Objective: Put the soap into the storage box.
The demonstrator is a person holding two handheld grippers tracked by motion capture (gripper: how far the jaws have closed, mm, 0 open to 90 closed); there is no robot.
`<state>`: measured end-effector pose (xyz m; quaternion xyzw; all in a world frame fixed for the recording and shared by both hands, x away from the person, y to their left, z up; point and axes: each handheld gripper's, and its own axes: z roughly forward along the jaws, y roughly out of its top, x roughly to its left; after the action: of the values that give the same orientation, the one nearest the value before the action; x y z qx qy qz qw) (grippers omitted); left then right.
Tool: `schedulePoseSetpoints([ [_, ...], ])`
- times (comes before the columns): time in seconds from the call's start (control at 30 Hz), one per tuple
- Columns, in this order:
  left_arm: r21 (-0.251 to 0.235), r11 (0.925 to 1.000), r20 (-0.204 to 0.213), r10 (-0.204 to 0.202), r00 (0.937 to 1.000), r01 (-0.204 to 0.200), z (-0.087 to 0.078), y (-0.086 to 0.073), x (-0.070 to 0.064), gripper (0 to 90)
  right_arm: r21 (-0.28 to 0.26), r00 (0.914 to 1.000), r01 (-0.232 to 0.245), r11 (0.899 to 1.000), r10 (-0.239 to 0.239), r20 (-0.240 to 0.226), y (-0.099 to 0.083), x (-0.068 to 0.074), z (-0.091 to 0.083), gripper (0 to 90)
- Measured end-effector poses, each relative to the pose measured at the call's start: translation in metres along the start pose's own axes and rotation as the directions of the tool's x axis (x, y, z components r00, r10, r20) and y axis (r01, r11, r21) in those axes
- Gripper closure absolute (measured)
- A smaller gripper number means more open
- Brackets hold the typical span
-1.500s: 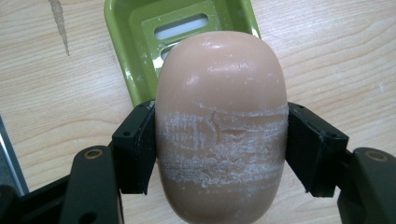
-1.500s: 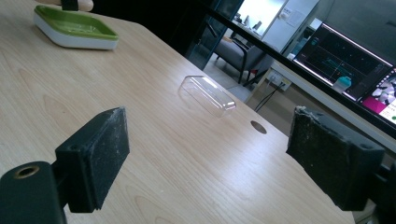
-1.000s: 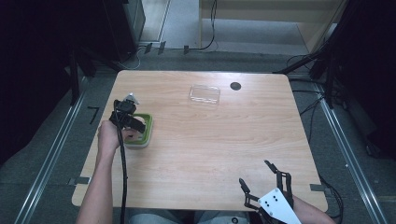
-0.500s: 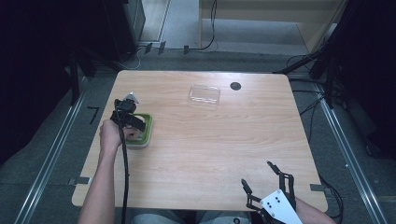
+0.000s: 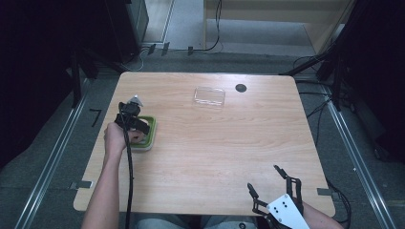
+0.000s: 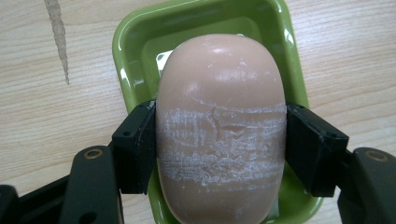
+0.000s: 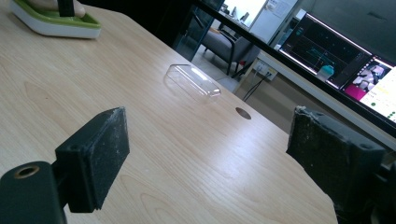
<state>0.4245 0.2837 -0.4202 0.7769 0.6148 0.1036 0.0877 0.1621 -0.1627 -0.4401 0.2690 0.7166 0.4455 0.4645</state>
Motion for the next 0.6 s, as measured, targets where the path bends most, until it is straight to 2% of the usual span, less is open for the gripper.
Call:
schedulePoseSetpoints([
  [0.6,-0.004,1.0000,0.003,0.002,1.0000,-0.002,0.0092,0.0014,-0.0041,33.7,-0.001,1.0000,-0.006,1.000,0.006,0.001,-0.0001,-0.0003,0.0001,13.1],
])
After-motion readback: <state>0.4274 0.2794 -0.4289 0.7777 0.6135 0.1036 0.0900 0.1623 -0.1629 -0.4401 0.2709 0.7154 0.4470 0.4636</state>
